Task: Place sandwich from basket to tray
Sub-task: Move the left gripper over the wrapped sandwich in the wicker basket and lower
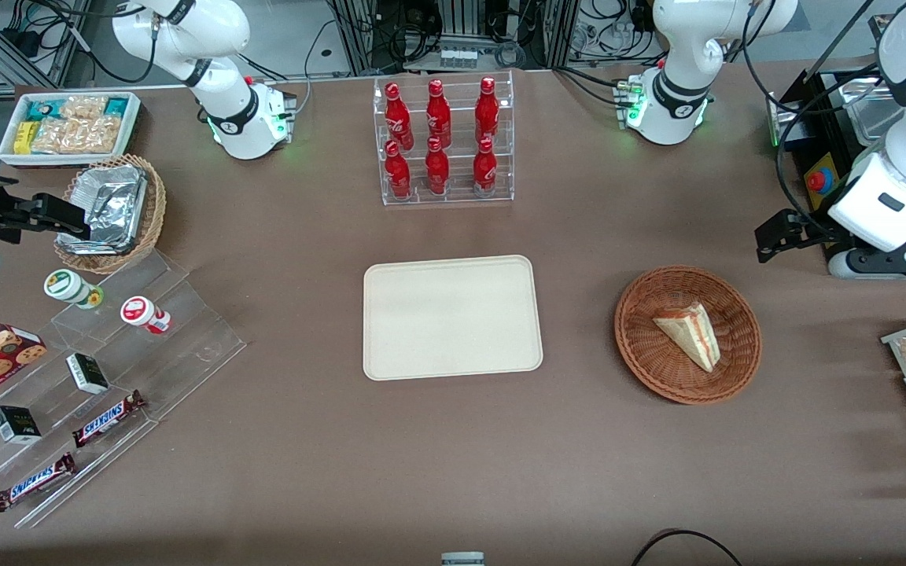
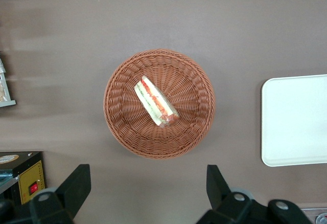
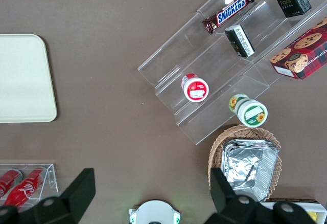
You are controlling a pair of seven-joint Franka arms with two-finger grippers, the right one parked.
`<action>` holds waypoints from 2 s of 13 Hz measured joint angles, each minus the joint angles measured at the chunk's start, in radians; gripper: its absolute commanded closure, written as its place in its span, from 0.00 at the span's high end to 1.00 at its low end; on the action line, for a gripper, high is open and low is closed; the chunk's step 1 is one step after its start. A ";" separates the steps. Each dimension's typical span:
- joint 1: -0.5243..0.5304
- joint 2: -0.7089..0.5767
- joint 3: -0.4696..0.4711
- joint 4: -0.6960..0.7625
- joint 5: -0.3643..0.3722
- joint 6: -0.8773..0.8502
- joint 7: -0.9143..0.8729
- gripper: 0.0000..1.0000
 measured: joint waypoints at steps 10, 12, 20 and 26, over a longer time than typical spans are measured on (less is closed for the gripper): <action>0.003 0.011 0.023 -0.250 0.001 0.232 -0.039 1.00; 0.002 0.011 0.023 -0.374 0.001 0.388 -0.126 1.00; -0.004 0.024 0.020 -0.658 0.001 0.785 -0.475 1.00; -0.015 0.070 0.008 -0.711 0.001 0.920 -0.589 1.00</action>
